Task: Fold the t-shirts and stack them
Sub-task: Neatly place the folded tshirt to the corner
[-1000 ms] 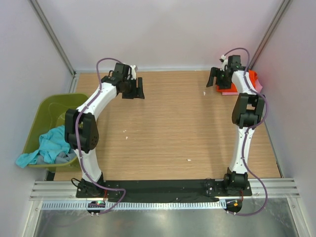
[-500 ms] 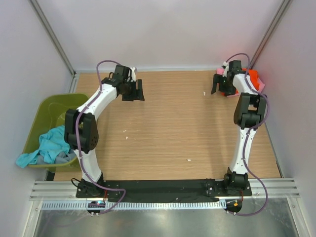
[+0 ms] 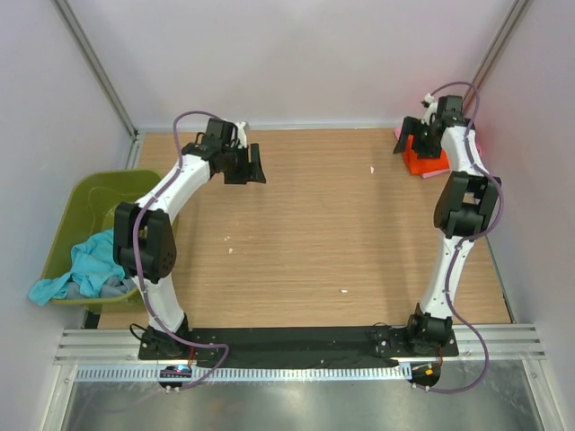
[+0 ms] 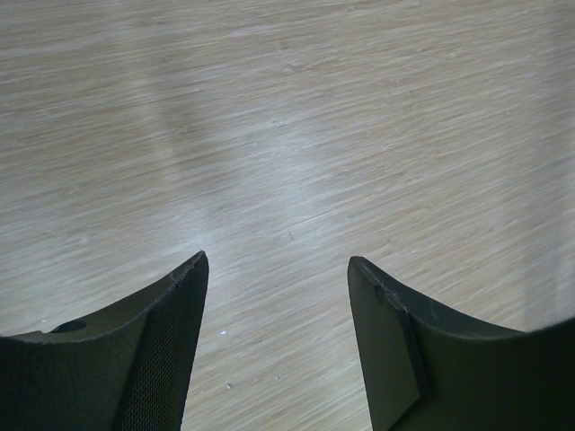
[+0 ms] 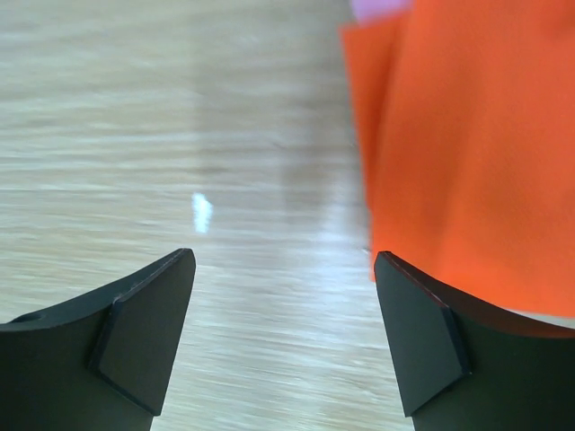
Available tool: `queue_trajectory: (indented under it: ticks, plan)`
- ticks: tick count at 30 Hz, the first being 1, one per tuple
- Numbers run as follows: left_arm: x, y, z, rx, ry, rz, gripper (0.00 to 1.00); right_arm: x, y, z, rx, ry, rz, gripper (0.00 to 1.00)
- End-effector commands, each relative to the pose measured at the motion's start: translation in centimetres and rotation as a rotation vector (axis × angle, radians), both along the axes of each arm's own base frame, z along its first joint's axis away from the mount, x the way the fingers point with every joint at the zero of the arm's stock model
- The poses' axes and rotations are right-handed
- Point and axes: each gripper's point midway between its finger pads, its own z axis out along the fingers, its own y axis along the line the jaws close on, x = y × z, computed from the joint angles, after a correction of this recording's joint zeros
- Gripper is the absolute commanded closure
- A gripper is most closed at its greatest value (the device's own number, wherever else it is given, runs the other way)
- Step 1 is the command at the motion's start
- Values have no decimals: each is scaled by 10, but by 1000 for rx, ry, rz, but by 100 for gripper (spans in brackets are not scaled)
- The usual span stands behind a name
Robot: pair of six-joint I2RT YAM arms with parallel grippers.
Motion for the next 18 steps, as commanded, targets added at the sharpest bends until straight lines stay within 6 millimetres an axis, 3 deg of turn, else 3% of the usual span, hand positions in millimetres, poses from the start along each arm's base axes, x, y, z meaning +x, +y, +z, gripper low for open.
queue_trajectory:
  ticks: [1, 4, 11, 15, 18]
  plan:
    - [8, -17, 28, -85, -55, -24, 36, 25, 29, 114, 43, -272, 66, 13]
    - [9, -20, 31, -86, -65, -31, 36, 28, 22, 116, 2, -286, 64, 12]
    - [3, -18, 29, -44, -80, -42, 35, 42, 5, 82, -13, -247, -6, 13]
    - [-2, -13, 29, -25, -83, -45, 35, 65, -21, 77, -50, -288, -92, 13]
    - [-2, -6, 30, 15, -107, -38, 36, 79, -46, 89, -139, -339, -162, 12]
